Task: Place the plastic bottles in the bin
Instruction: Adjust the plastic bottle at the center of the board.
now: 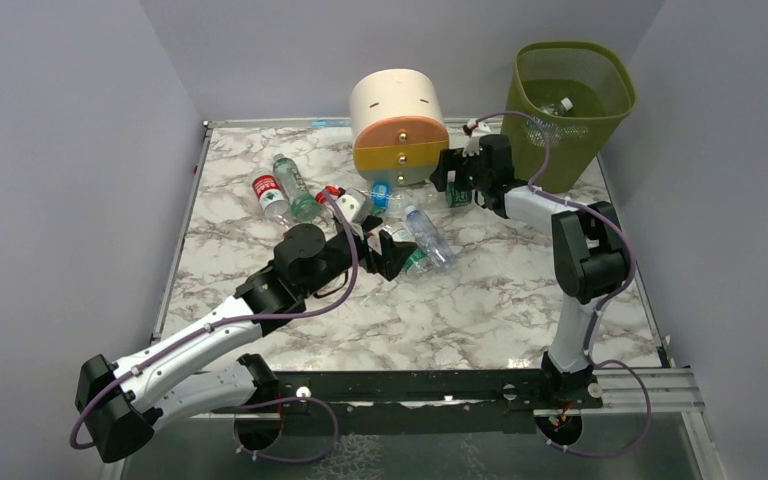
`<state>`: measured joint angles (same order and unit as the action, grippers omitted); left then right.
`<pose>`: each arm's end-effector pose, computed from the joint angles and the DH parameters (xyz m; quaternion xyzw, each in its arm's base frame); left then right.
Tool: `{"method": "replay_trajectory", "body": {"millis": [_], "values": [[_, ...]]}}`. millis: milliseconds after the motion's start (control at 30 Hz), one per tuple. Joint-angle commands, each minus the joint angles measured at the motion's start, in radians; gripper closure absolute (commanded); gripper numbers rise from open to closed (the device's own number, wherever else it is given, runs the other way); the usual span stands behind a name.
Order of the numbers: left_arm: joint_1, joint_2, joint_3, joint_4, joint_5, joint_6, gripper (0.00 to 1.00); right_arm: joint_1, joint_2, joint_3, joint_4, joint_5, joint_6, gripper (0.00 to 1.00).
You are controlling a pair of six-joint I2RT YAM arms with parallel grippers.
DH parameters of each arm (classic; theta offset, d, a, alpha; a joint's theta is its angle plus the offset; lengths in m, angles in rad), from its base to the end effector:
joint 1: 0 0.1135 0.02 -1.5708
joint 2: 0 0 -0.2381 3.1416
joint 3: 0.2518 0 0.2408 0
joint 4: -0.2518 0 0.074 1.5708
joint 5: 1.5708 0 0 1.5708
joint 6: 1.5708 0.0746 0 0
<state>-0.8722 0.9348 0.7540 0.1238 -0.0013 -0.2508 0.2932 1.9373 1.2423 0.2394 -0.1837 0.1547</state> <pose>0.1719 -0.2045 0.3137 0.2218 0.6923 -0.3652 0.5815 0.4318 0.1446 0.1677 -0.1069 0.8396 0.1929 0.4965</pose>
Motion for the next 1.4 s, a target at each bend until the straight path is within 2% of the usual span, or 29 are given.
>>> {"method": "replay_trajectory", "body": {"millis": [0,533,1133,1367], "values": [[0.002,-0.027,-0.008,-0.011,0.001,-0.002,0.01,0.003,0.023,0.015,0.007,-0.038,-0.020,0.10],[0.002,-0.055,-0.021,-0.023,0.004,-0.005,0.01,0.002,0.017,-0.010,-0.047,-0.051,-0.015,0.10],[0.001,-0.063,-0.035,-0.007,0.023,-0.032,0.01,0.003,-0.149,-0.170,-0.078,-0.060,0.022,0.10],[0.002,-0.068,-0.040,0.000,0.029,-0.039,0.01,0.003,-0.228,-0.203,-0.110,-0.013,0.040,0.10]]}}
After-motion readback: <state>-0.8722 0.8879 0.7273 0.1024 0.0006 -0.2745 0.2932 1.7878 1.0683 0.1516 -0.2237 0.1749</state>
